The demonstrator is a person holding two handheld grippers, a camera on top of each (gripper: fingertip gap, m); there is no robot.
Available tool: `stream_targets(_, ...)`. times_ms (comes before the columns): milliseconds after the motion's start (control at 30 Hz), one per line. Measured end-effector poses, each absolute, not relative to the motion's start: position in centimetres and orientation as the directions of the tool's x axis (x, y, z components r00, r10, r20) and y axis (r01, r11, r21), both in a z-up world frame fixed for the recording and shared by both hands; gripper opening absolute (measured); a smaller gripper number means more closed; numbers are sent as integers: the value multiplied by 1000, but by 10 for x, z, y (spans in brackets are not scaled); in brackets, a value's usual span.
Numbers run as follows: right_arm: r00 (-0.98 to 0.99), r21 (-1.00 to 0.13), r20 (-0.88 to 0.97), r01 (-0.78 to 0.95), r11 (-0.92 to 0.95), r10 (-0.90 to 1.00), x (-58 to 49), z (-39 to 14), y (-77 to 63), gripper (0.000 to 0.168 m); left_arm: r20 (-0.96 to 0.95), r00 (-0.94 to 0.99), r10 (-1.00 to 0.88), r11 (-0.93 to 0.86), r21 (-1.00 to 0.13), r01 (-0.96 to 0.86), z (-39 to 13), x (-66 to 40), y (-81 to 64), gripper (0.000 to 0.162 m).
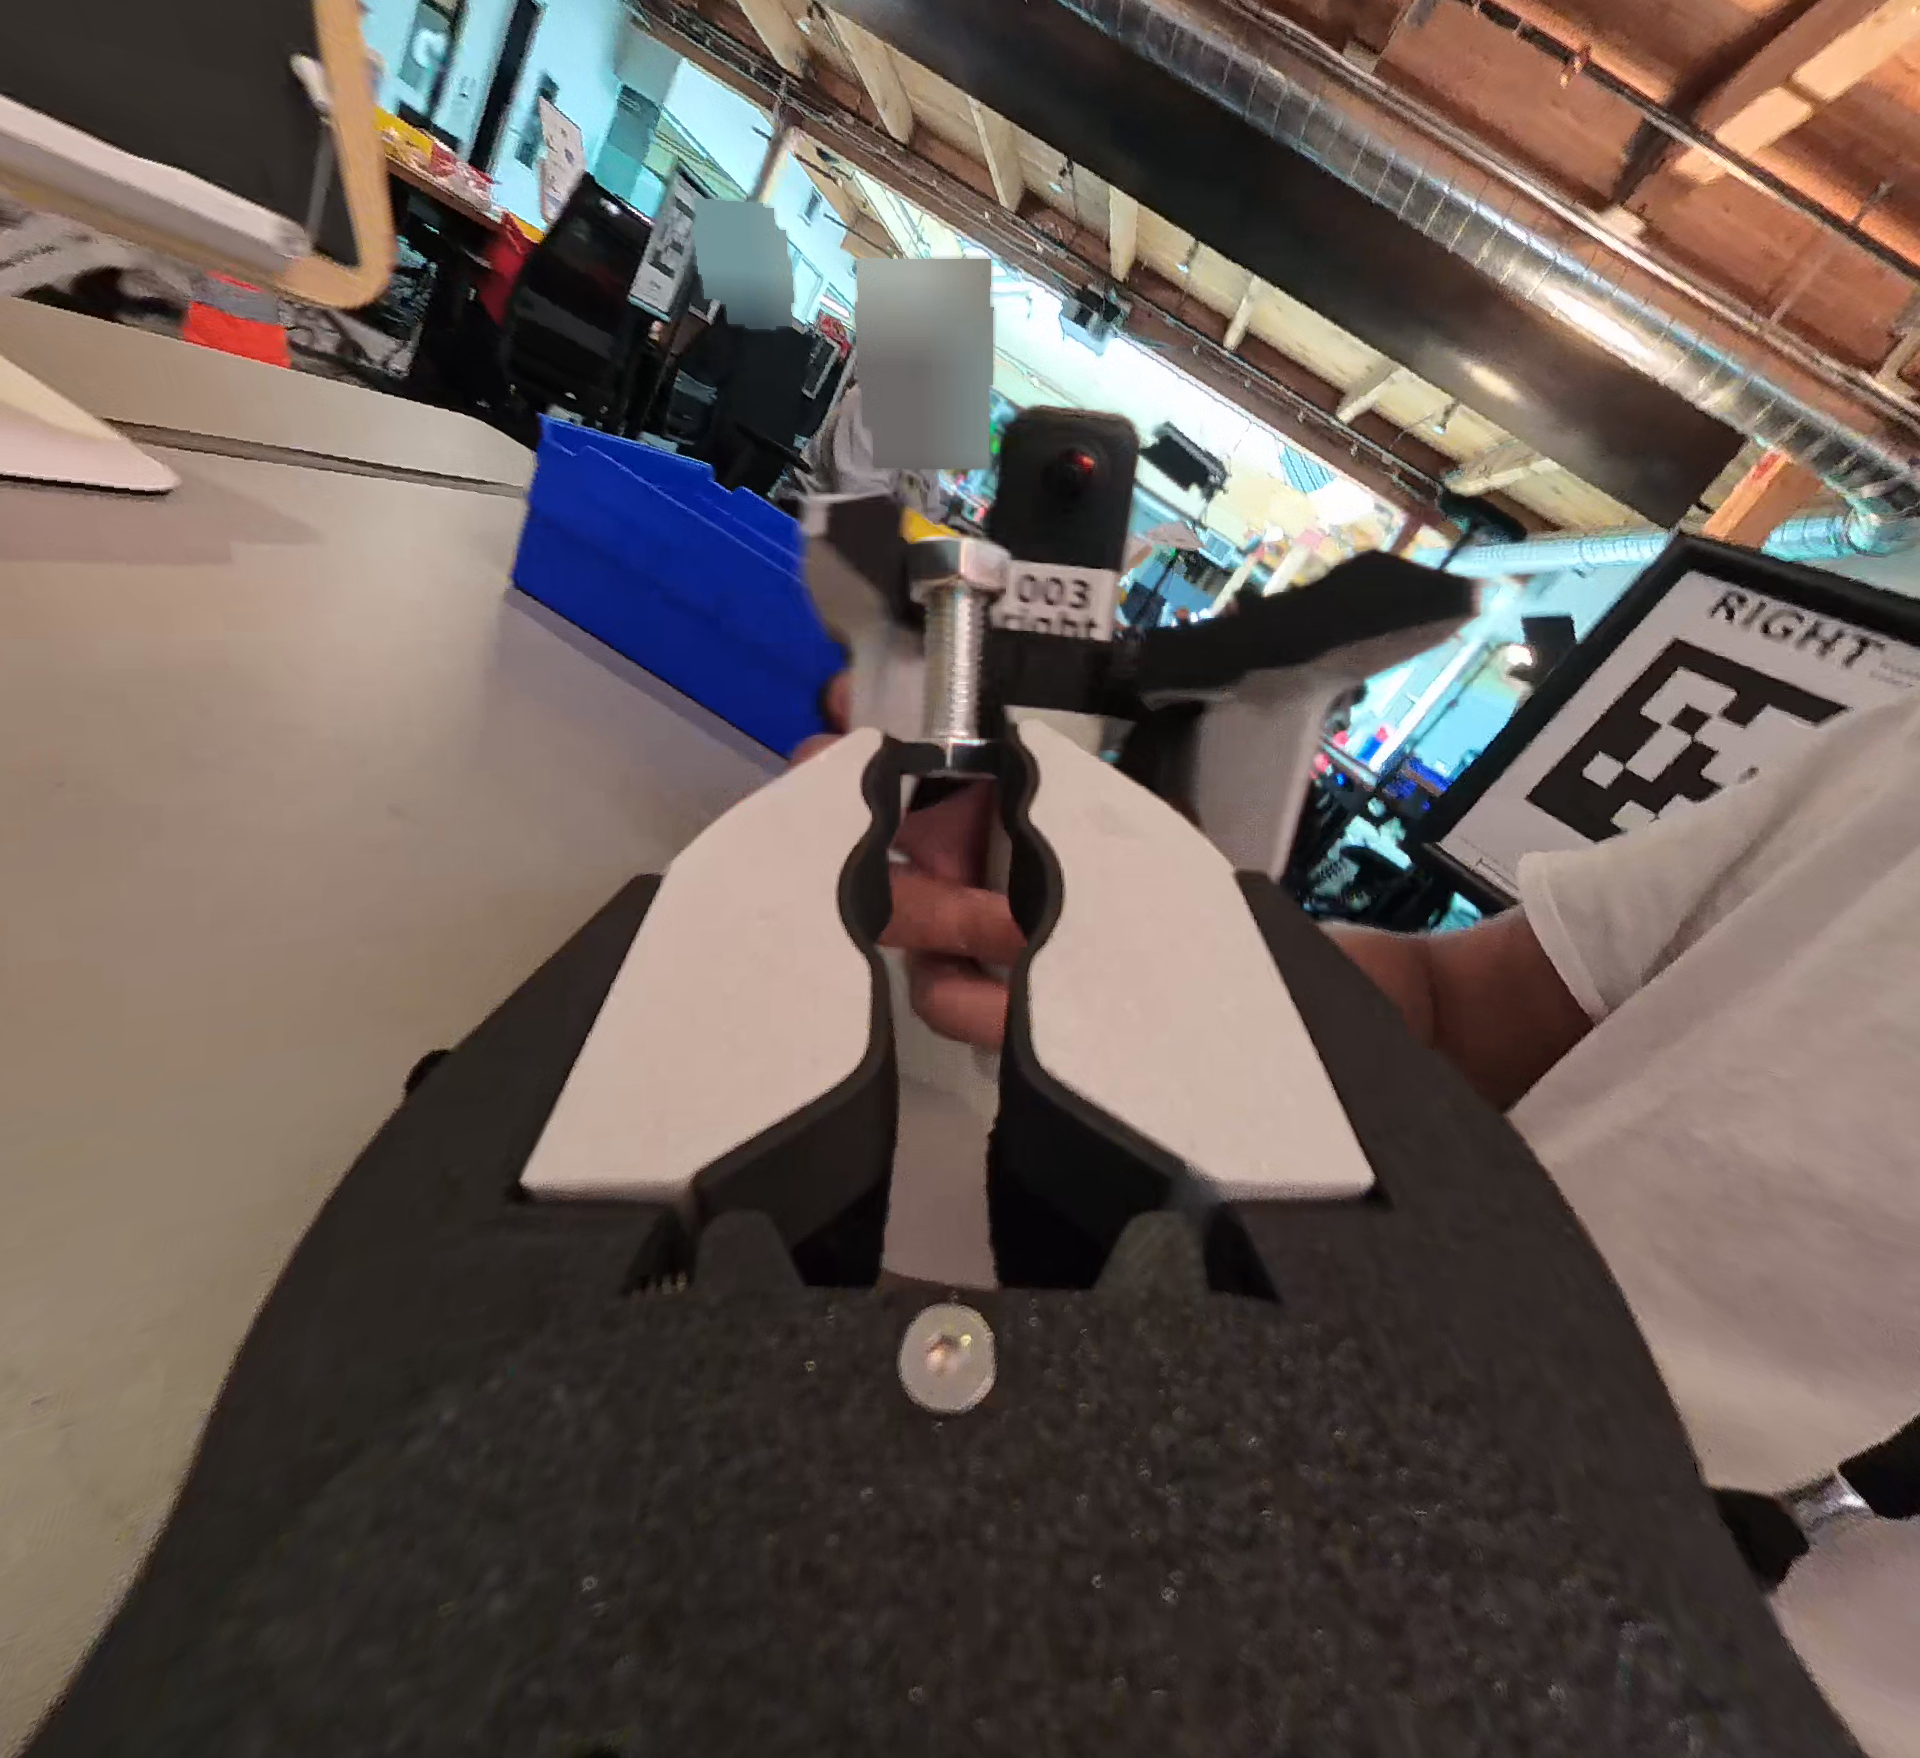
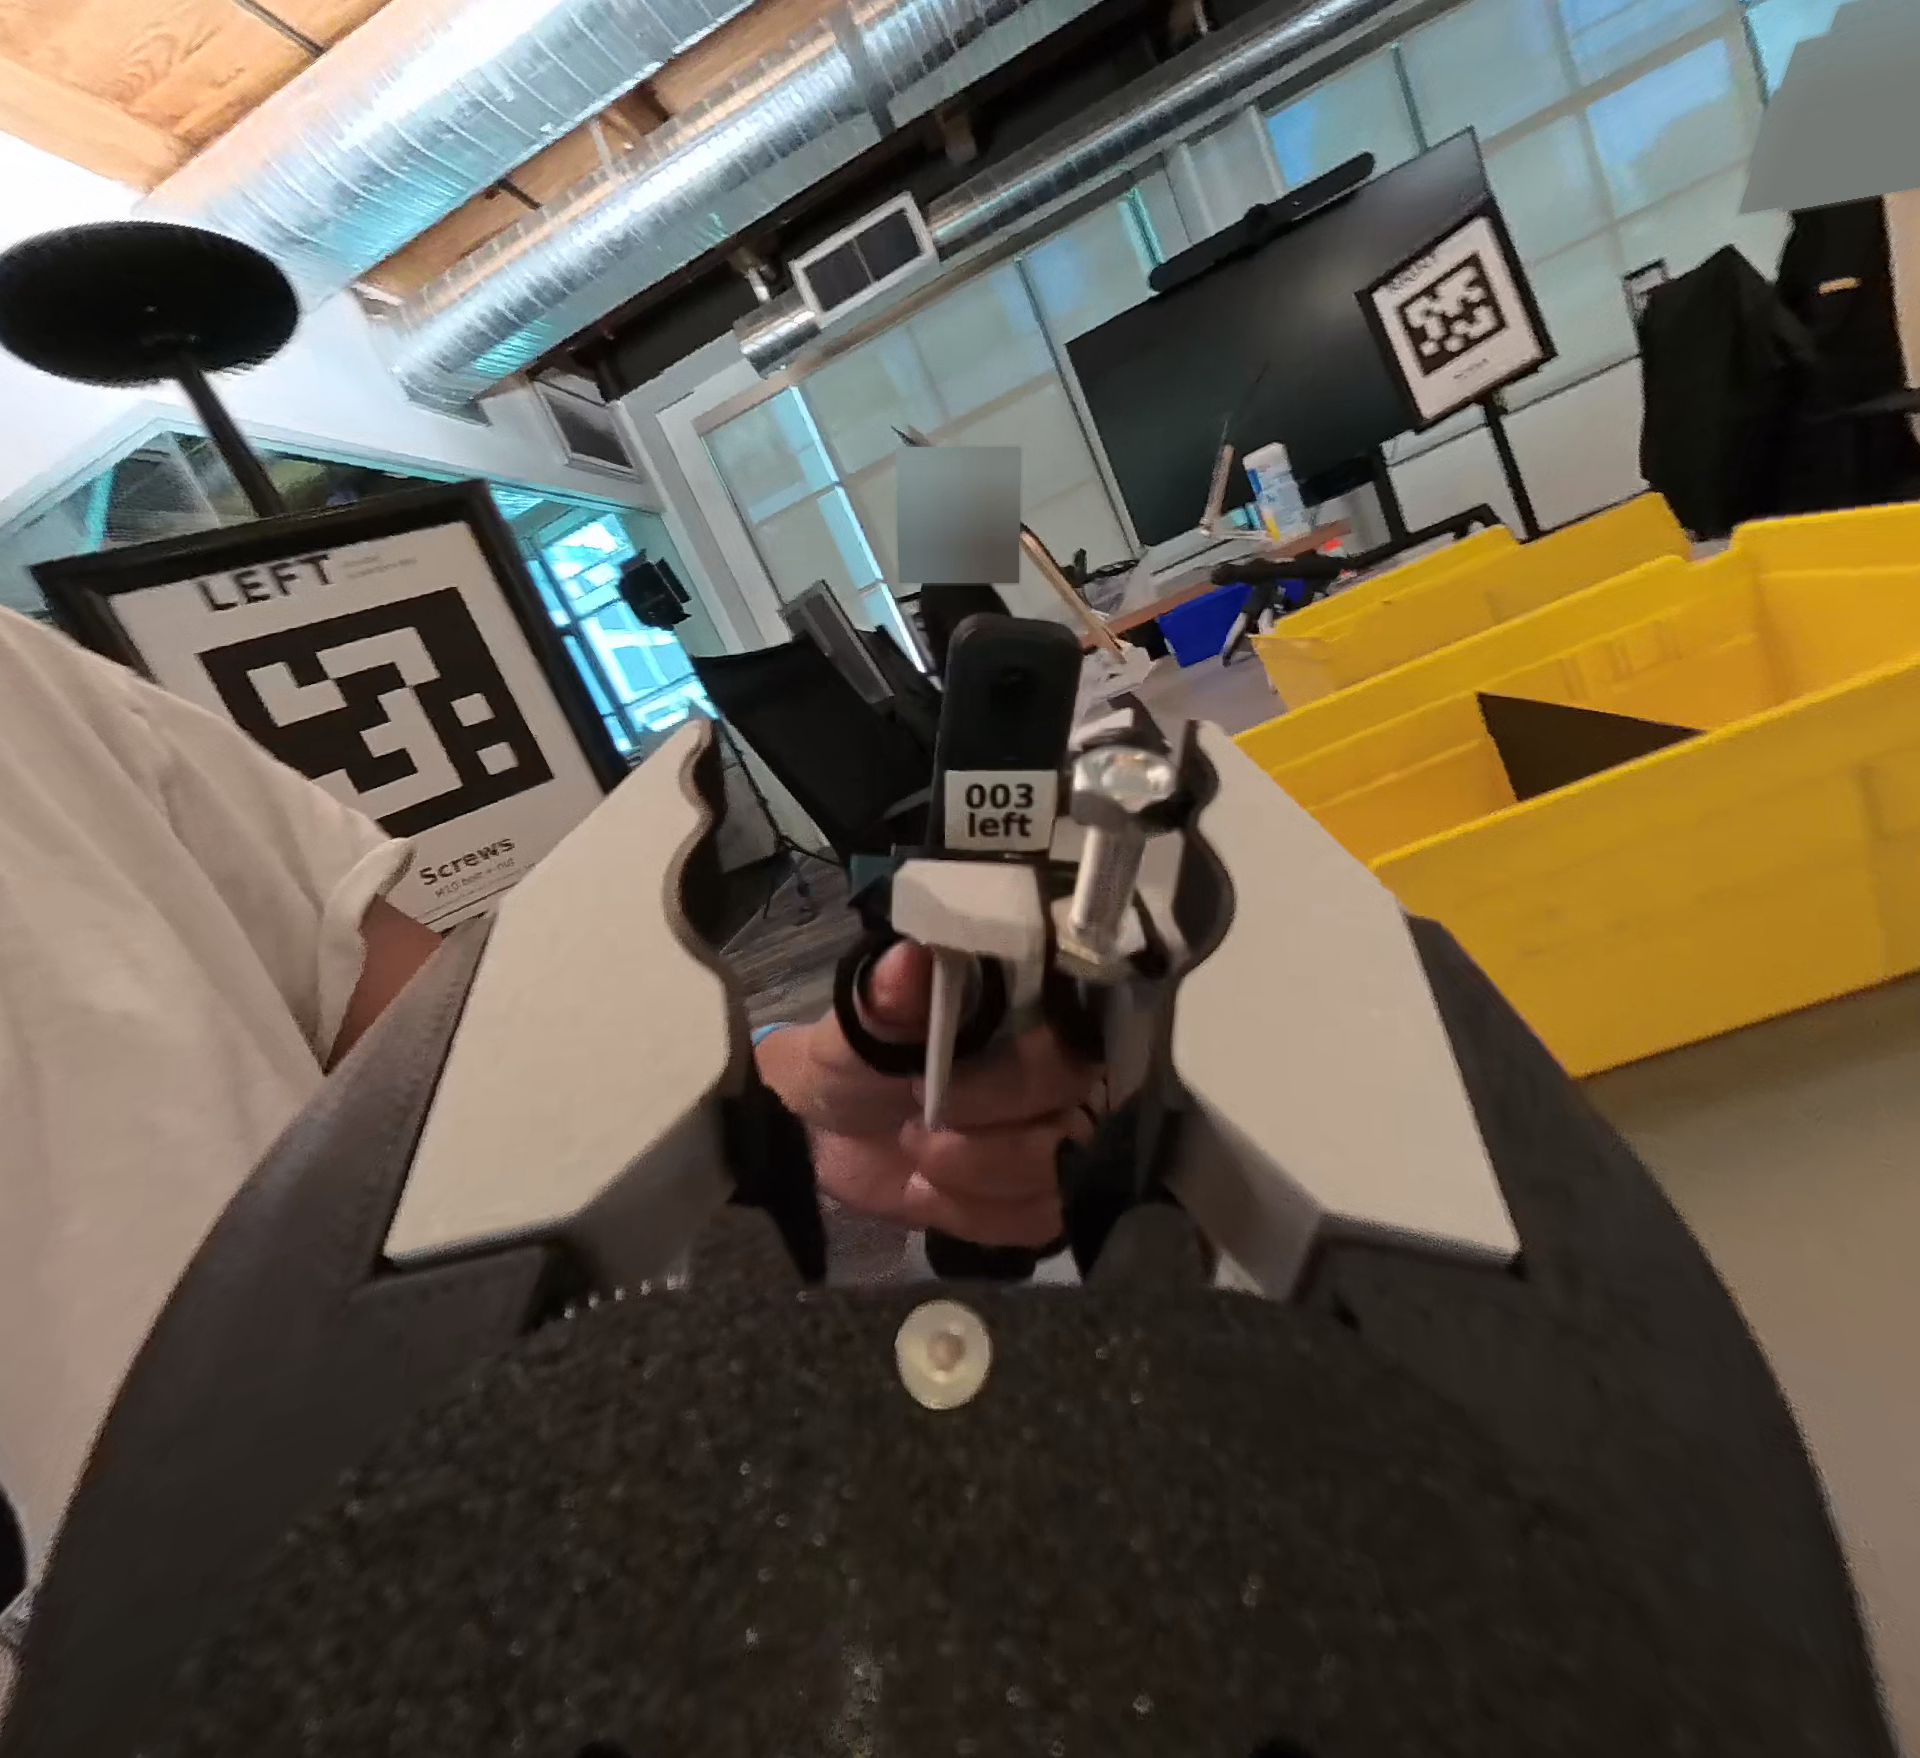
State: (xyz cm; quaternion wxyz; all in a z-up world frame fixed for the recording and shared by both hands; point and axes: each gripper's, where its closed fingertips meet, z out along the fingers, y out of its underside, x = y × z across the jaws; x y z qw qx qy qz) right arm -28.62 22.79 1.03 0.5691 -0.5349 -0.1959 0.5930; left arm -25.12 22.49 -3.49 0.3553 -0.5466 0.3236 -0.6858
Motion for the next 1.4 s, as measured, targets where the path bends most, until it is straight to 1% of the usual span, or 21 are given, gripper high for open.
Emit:
stream_targets(67, 239, -844, -418, -459, -278, 876, -280, 9, 228, 92, 540, -123, -832, -554, -812, 182, -32, -262, 240, 18)
stream_targets(100, 226, -840, -414, -467, -275, 882, -275, 10, 224, 84, 555, -98, -826, -562, -800, 209, -31, -268, 250, 18)
stream_targets(133, 223, -835, -415, -479, -271, 882, -270, 11, 223, 80, 573, -80, -816, -574, -785, 234, -32, -275, 260, 17)
stream_targets(233, 265, -835, -427, -482, -264, 865, -258, 6, 230, 81, 594, -38, -803, -582, -770, 263, -34, -286, 276, 17)
stream_targets(333, 254, -813, -476, -492, -312, 842, -261, 1, 241, 84, 566, -68, -822, -566, -795, 218, -34, -275, 262, 17)
stream_targets(467, 218, -815, -487, -461, -350, 846, -287, -2, 243, 89, 545, -171, -821, -567, -815, 122, -37, -250, 225, 17)
stream_targets(567, 193, -822, -456, -467, -327, 869, -295, 6, 234, 87, 540, -169, -824, -561, -819, 120, -37, -246, 222, 18)
stream_targets(633, 218, -831, -448, -458, -315, 867, -292, 6, 233, 93, 558, -161, -814, -580, -799, 159, -34, -254, 233, 17)
stream_targets(700, 218, -827, -440, -478, -297, 871, -281, 9, 229, 89, 566, -125, -815, -579, -786, 215, -30, -267, 249, 17)
stream_targets(733, 199, -823, -419, -495, -278, 886, -274, 12, 224, 72, 572, -93, -815, -576, -783, 233, -30, -273, 258, 17)
stream_targets(767, 214, -817, -421, -513, -265, 881, -266, 14, 225, 72, 578, -74, -812, -578, -780, 240, -32, -278, 265, 17)
stream_targets(867, 264, -830, -433, -489, -267, 862, -256, 5, 232, 75, 581, -56, -812, -575, -780, 246, -34, -283, 271, 17)
stream_targets(1000, 283, -821, -494, -463, -334, 822, -264, -11, 248, 85, 545, -111, -831, -556, -814, 170, -35, -263, 245, 17)
stream_targets(1133, 216, -809, -494, -470, -353, 842, -285, -9, 243, 87, 526, -196, -828, -551, -828, 103, -36, -246, 216, 17)
stream_targets(1200, 187, -807, -475, -481, -341, 860, -291, -2, 237, 85, 537, -202, -819, -564, -819, 107, -35, -245, 216, 17)
stream_targets(1233, 166, -810, -457, -484, -331, 874, -292, 1, 231, 79, 545, -190, -817, -570, -813, 119, -36, -247, 221, 17)
stream_targets(1267, 167, -810, -453, -488, -326, 876, -292, 3, 229, 81, 552, -185, -813, -577, -805, 137, -34, -251, 226, 17)
stream_targets(1300, 172, -809, -454, -491, -323, 874, -290, 3, 229, 87, 555, -182, -812, -581, -798, 159, -32, -256, 232, 18)
stream_targets(1333, 168, -805, -451, -501, -318, 877, -284, 5, 227, 86, 555, -166, -815, -578, -793, 190, -29, -262, 240, 17)
stream_targets(1400, 139, -785, -431, -545, -294, 892, -268, 12, 221, 68, 575, -122, -809, -587, -777, 228, -29, -274, 256, 17)
